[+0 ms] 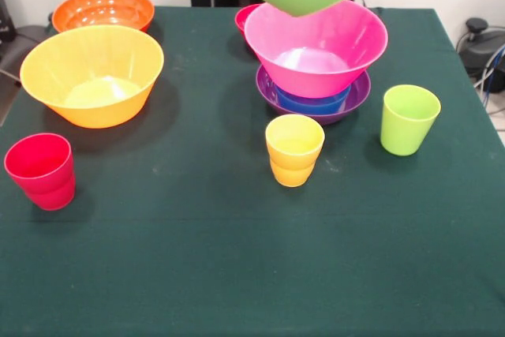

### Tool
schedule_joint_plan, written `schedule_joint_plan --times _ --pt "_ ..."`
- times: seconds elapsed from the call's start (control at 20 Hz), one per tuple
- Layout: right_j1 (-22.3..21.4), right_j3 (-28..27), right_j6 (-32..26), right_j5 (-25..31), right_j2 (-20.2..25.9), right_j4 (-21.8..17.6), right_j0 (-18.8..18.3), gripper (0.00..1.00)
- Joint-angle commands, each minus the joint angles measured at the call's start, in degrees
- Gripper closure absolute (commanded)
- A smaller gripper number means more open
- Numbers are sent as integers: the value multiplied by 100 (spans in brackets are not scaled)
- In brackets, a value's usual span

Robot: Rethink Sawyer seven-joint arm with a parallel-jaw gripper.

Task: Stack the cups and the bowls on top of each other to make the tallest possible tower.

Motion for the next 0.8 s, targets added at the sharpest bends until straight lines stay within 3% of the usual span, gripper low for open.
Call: schedule_joint_plan --times 0.05,0.8 --pt "255 404 750 -223 -445 79 163 100" --pt "426 487 848 -696 -738 22 410 100"
